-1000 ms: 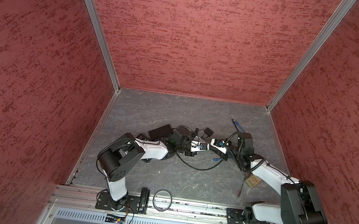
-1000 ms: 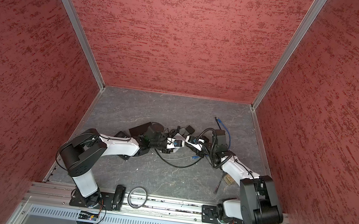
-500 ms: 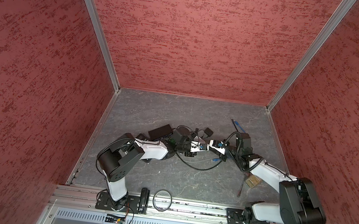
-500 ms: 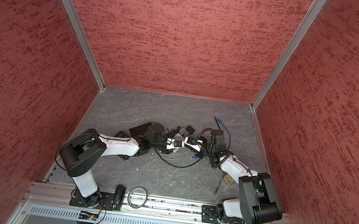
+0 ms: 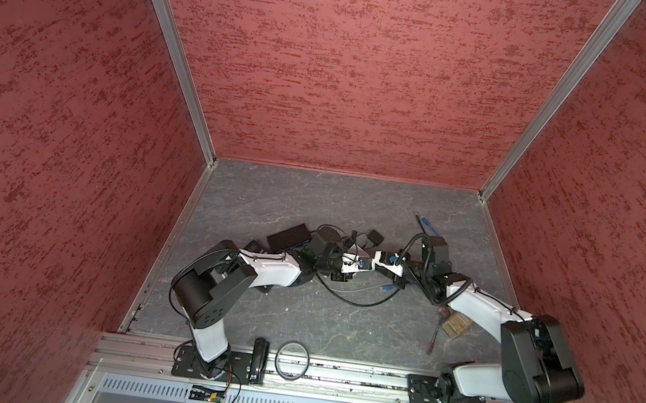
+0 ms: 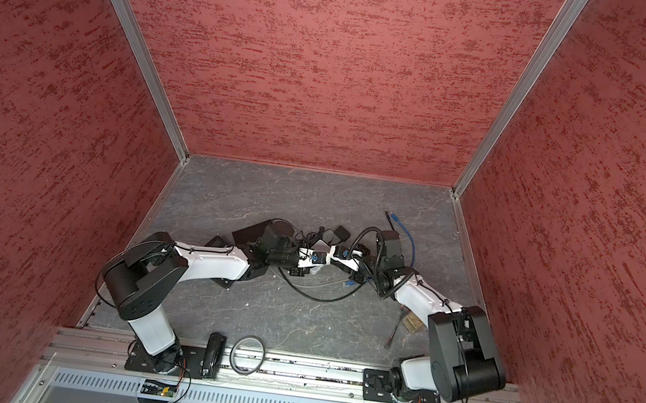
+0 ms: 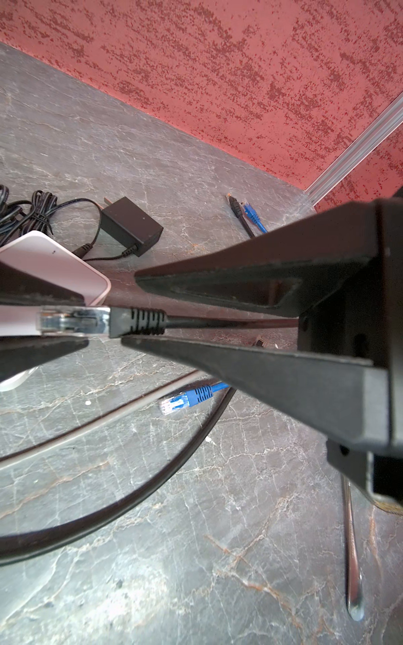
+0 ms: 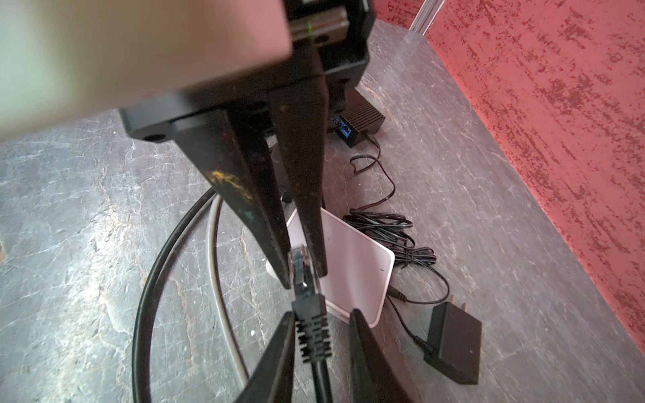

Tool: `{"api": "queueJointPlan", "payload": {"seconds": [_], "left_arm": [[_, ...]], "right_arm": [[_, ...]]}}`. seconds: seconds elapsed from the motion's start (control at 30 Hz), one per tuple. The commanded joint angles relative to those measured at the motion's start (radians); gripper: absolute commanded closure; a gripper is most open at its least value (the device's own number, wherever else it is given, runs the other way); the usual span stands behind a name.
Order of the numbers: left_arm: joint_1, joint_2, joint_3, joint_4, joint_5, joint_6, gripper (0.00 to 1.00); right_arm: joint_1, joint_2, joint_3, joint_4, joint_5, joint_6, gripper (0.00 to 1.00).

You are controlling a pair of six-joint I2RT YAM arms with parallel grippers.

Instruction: Insert the plug into the switch port

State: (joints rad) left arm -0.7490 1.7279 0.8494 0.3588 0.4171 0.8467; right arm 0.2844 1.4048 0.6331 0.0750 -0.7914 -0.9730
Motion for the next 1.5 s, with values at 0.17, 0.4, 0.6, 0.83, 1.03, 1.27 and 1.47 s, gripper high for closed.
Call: {"api": "queueJointPlan", "payload": {"seconds": [0.17,0.4,0.6,0.83,1.03,1.27,1.47], "left_arm": [[0.002,-0.031,0.028,-0.003,0.029,0.015,0.89],[0.004,-0.04,0.037,-0.024,0.031,0.031,0.89],[0.004,-0.042,0.049,-0.029,0.041,0.026,0.89],[-0.003,-0.037,0.05,0.001,0.049,0.008,0.89],[0.001,-0.04,0.03,0.032,0.022,-0.011,0.8],[0.031,-0.069,-0.032,0.11,0.002,-0.076,0.55],[0.059,-0.102,-0.064,0.14,-0.045,-0.12,0.49]], "right_arm": [[0.011,0.01,0.033,-0.073,-0.017,-0.054,0.73],[0.013,0.014,0.043,-0.115,-0.019,-0.077,0.74],[0.013,0.019,0.047,-0.12,-0.029,-0.084,0.74],[0.015,0.019,0.048,-0.098,-0.039,-0.074,0.82],[0.017,0.007,0.035,-0.07,-0.036,-0.032,0.9],[0.031,-0.031,-0.011,0.043,0.0,0.106,0.93],[0.042,-0.095,-0.085,0.205,0.091,0.271,0.94]]}}
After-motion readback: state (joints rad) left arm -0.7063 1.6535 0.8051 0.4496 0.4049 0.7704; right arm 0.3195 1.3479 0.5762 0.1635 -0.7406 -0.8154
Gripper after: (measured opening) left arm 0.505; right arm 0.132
